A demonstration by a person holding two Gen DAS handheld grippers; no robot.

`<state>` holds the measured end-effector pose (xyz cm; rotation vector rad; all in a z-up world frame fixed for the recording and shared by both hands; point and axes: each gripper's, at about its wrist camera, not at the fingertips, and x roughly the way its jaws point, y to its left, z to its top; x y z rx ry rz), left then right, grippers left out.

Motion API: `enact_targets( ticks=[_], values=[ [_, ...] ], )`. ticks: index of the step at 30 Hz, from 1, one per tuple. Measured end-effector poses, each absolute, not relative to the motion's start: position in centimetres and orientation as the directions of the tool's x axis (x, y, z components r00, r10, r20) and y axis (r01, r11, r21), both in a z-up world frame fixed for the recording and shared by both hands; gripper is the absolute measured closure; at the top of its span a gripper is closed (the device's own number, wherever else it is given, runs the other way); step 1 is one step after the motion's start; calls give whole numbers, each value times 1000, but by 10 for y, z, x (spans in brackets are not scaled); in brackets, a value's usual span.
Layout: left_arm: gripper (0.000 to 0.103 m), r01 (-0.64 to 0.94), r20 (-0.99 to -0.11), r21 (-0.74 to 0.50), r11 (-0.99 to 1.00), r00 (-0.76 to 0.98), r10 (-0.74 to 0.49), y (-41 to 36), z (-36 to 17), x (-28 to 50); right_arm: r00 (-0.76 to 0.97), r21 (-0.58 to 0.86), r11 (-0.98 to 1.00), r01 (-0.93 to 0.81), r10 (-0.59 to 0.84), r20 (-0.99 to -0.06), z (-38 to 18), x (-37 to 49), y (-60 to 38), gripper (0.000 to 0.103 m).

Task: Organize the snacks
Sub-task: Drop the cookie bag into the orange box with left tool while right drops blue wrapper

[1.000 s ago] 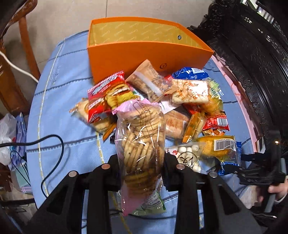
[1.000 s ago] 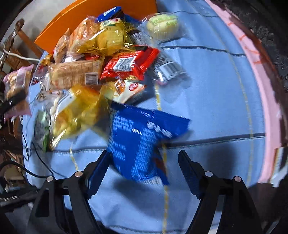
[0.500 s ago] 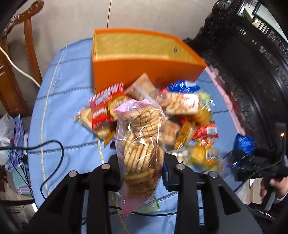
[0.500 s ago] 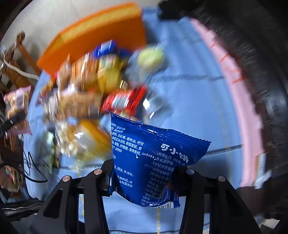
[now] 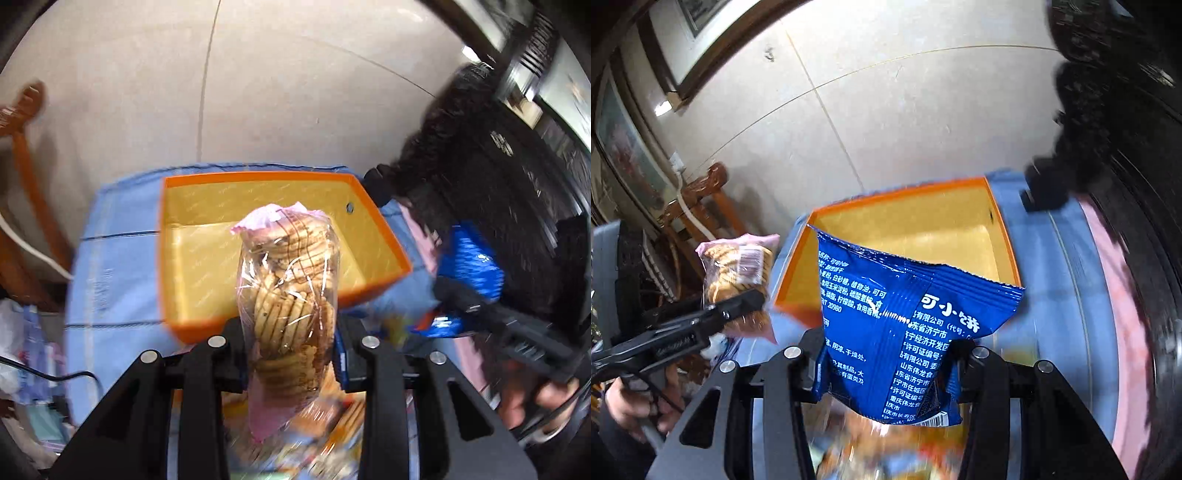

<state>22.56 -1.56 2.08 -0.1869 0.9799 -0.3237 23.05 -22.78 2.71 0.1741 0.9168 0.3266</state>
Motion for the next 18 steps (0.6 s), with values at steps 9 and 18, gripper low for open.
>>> enact_targets(
  ticks=[9, 18],
  values=[
    [10, -44, -882, -246, 968, 424, -205, -20, -39, 313, 518, 208, 974, -94, 227, -825, -28, 322, -225, 24],
    [9, -60, -842, -340, 939, 465, -275, 21, -39, 236, 509, 213, 961, -179, 275, -815, -30, 207, -244, 7]
  ],
)
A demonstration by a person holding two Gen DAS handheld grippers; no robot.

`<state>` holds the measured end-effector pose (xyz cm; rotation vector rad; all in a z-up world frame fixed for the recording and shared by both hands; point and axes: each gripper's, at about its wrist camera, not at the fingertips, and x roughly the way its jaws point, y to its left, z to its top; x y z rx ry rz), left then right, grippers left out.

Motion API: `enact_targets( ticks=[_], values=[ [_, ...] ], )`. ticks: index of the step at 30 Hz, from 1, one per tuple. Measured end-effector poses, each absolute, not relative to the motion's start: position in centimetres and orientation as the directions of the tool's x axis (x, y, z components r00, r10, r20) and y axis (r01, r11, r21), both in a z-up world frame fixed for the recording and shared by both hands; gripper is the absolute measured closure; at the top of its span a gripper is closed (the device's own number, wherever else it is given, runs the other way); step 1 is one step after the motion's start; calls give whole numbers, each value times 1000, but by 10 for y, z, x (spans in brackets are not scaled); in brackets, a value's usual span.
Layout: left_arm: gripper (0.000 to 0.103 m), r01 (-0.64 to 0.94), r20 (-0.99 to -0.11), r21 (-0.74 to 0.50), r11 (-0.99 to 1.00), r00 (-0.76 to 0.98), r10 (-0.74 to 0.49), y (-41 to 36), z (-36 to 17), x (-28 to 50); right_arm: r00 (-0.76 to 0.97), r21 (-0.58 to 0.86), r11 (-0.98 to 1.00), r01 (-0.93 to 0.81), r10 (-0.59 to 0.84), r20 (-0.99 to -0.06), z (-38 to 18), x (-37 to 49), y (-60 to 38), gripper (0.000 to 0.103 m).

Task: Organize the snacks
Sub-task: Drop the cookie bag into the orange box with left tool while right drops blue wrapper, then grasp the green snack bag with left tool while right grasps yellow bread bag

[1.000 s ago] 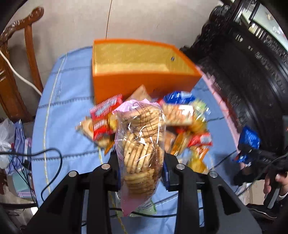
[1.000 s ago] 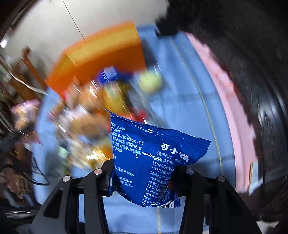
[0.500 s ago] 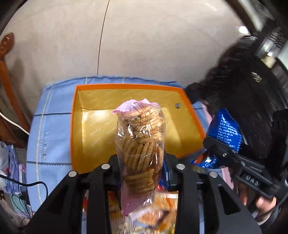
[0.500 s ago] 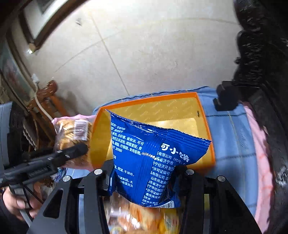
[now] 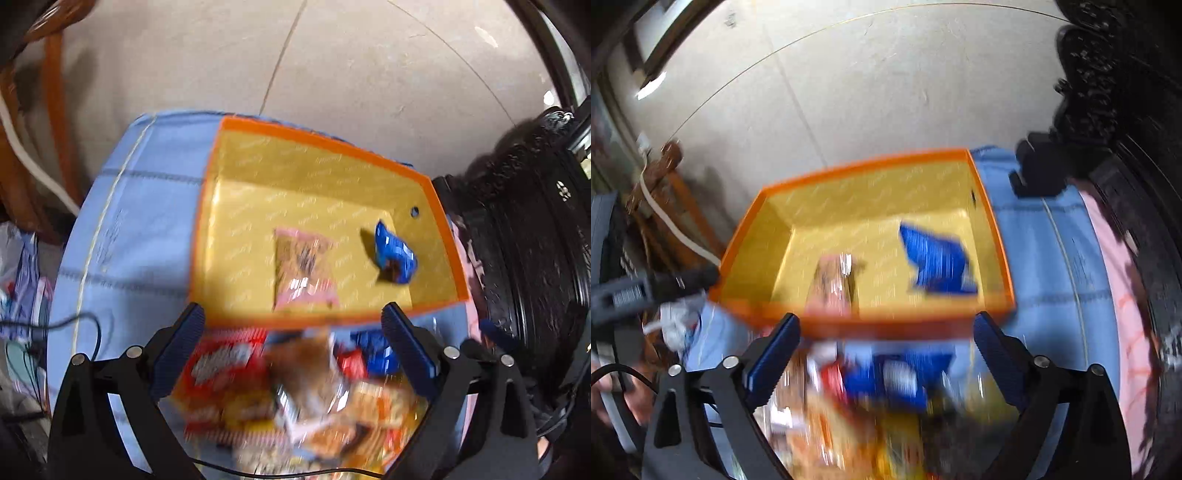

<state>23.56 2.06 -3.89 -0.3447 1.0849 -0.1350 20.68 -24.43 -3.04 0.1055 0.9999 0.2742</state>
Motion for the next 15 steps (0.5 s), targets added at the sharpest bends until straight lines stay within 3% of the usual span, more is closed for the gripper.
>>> enact_targets(
  ticks=[9, 15],
  values=[
    [8, 53, -907, -249, 967, 337, -252, 25, -84, 105, 243, 148, 939, -312, 229, -943, -92, 51, -208, 7],
    [8, -3, -927, -341, 940, 168, -336, 26, -133, 60, 216, 109, 963, -246, 164, -962, -110, 26, -207, 10]
  ],
)
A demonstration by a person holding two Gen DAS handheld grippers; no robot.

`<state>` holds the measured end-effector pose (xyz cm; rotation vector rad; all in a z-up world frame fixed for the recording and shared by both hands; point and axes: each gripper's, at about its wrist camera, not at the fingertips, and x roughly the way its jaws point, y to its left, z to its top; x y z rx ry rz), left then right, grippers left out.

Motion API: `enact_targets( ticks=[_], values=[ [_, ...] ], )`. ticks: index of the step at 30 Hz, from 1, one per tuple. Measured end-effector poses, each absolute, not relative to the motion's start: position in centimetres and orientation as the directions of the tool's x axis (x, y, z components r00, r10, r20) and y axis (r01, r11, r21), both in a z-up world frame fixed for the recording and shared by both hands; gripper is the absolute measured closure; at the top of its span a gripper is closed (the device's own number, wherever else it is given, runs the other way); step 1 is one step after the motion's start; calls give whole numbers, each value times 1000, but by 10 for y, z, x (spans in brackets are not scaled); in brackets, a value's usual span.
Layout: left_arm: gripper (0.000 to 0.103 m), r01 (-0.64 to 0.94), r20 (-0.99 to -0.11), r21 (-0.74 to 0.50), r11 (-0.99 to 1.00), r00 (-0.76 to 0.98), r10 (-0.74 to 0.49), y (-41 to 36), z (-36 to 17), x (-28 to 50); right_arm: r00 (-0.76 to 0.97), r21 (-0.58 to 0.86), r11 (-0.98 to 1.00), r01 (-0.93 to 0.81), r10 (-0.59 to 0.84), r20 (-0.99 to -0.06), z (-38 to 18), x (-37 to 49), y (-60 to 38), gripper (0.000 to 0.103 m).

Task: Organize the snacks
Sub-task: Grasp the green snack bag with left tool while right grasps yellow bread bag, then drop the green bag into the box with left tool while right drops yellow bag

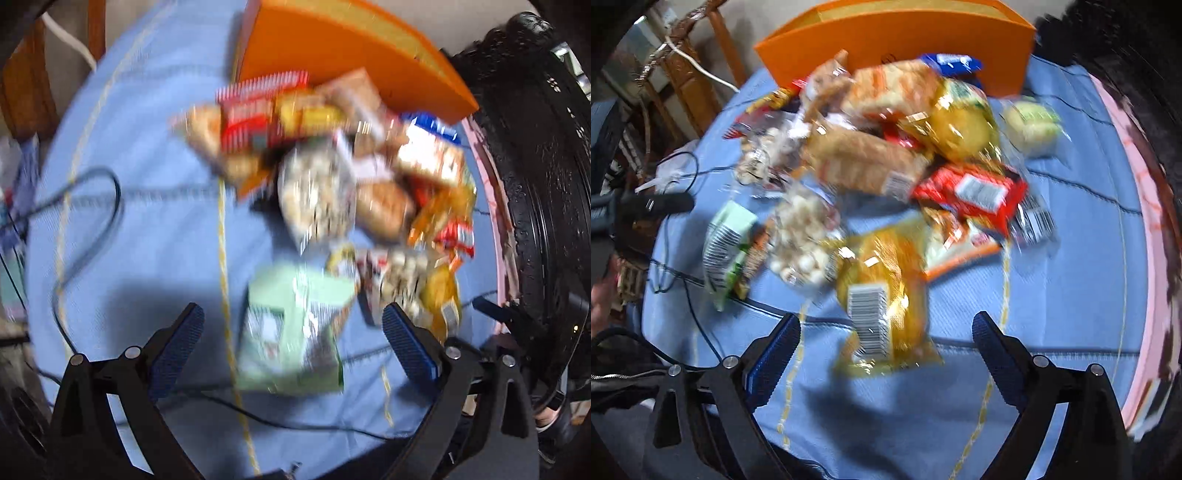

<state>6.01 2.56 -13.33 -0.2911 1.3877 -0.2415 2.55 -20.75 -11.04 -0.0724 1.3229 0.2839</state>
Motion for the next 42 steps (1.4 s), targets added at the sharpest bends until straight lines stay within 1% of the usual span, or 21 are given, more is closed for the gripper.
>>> enact_targets(
  ticks=[1, 2, 3, 4, 7, 8, 9, 10, 12, 14, 15, 16, 17, 18, 20, 24, 26, 31, 34, 38, 42],
  values=[
    [8, -4, -930, -339, 941, 150, -335, 23, -138, 58, 225, 96, 964, -247, 153, -962, -112, 24, -206, 11],
    [8, -3, -934, -331, 944, 141, -327, 22, -141, 58, 219, 92, 965, -247, 148, -964, -114, 23, -205, 15],
    [8, -2, -940, -316, 949, 137, -313, 20, -145, 55, 205, 96, 964, -247, 149, -967, -118, 23, -202, 22],
    [8, 5, -944, -303, 953, 135, -301, 17, -147, 53, 201, 93, 964, -250, 146, -969, -121, 22, -199, 25],
    [8, 28, -962, -247, 969, 114, -248, 5, -158, 47, 197, 58, 967, -247, 109, -974, -134, 25, -191, 29],
    [8, 36, -966, -232, 972, 108, -234, -1, -164, 45, 190, 63, 968, -242, 111, -975, -140, 26, -190, 32],
    [8, 46, -969, -223, 974, 98, -227, -6, -168, 44, 175, 77, 969, -236, 120, -977, -147, 27, -190, 46],
    [8, 59, -970, -218, 974, 92, -223, -11, -173, 43, 155, 77, 969, -235, 115, -981, -155, 31, -192, 55],
    [8, 71, -979, -170, 983, 101, -177, -18, -183, 41, 165, 38, 966, -256, 82, -983, -156, 29, -187, 62],
    [8, 69, -982, -143, 987, 116, -150, -18, -191, 38, 163, 75, 967, -244, 117, -980, -149, 27, -189, 64],
    [10, 66, -981, -138, 988, 124, -145, -17, -191, 36, 165, 104, 967, -234, 145, -975, -144, 25, -191, 65],
    [15, 44, -979, -149, 988, 133, -154, -12, -190, 35, 172, 132, 966, -223, 172, -970, -137, 23, -196, 65],
    [30, 29, -975, -164, 986, 148, -166, -8, -187, 34, 177, 154, 965, -212, 193, -965, -131, 22, -202, 65],
    [36, 16, -965, -209, 978, 157, -209, -3, -184, 33, 183, 176, 964, -201, 213, -960, -125, 21, -208, 65],
    [41, -20, -953, -260, 965, 167, -254, 9, -182, 31, 191, 224, 958, -178, 257, -947, -115, 21, -223, 64],
    [49, -75, -943, -296, 952, 184, -279, 28, -181, 21, 157, 277, 946, -167, 303, -940, -114, 25, -244, 64],
    [51, -111, -929, -324, 939, 224, -294, 39, -174, 9, 148, 288, 939, -189, 317, -937, -113, 30, -252, 64],
    [52, -160, -925, -276, 948, 312, -217, 45, -138, -1, 161, 303, 908, -289, 358, -920, -92, 54, -246, 64],
    [52, -161, -911, -271, 949, 362, -199, 37, -112, 0, 189, 327, 885, -331, 402, -896, -72, 69, -246, 64],
    [51, -150, -882, -298, 943, 420, -212, 29, -78, 16, 256, 332, 872, -360, 434, -864, -43, 92, -245, 64],
    [50, -97, -840, -333, 938, 483, -248, 14, -42, 55, 383, 287, 872, -397, 442, -811, -7, 128, -239, 64]
  ],
)
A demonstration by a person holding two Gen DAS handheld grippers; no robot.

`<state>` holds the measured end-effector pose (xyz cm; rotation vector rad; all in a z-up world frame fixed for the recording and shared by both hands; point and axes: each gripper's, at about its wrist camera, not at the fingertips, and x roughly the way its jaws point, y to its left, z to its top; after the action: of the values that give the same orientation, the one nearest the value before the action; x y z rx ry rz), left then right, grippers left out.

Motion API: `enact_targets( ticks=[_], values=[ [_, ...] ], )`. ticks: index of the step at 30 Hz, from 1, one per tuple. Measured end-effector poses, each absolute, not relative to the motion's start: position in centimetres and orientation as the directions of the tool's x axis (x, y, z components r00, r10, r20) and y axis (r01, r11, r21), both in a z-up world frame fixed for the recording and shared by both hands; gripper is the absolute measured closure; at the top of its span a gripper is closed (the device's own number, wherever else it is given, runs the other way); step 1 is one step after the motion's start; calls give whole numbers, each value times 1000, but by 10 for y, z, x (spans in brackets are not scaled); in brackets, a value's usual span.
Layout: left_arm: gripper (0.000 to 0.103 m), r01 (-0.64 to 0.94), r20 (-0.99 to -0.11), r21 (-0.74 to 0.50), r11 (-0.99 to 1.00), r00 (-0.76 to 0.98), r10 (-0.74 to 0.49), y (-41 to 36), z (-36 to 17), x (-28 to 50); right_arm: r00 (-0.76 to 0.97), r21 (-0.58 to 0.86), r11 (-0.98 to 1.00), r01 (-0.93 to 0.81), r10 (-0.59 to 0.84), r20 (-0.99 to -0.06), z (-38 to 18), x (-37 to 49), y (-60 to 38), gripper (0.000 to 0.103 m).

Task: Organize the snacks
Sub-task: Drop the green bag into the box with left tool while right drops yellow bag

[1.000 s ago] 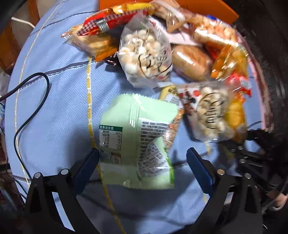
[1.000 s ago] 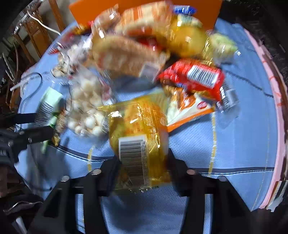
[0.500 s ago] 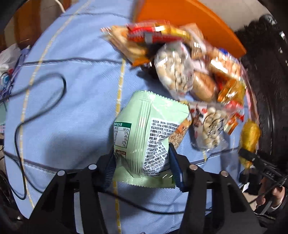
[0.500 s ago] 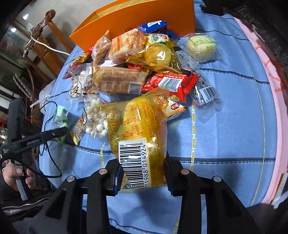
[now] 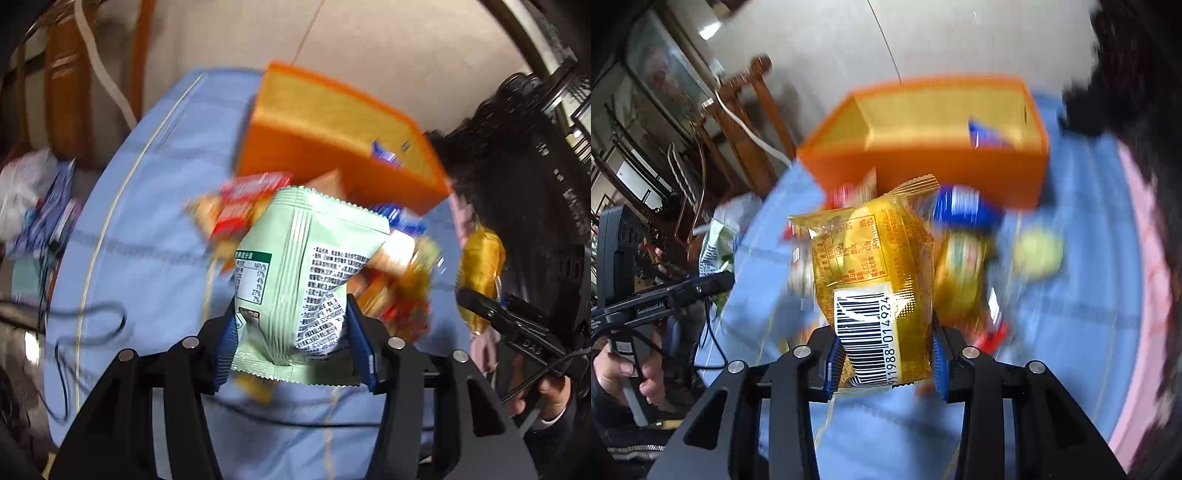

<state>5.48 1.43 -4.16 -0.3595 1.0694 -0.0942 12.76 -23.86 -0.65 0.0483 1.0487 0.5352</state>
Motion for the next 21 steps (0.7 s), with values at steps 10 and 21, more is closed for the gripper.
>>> enact_targets(
  ticks=[10, 21],
  values=[
    [49, 17, -801, -359, 933, 507, -318, -32, -14, 244, 536, 257, 945, -202, 326, -779, 5, 254, -224, 64],
    [5, -128, -902, -250, 960, 392, -183, -19, -60, 281, 547, 237, 962, -135, 272, -791, -14, 250, -233, 20]
  ],
)
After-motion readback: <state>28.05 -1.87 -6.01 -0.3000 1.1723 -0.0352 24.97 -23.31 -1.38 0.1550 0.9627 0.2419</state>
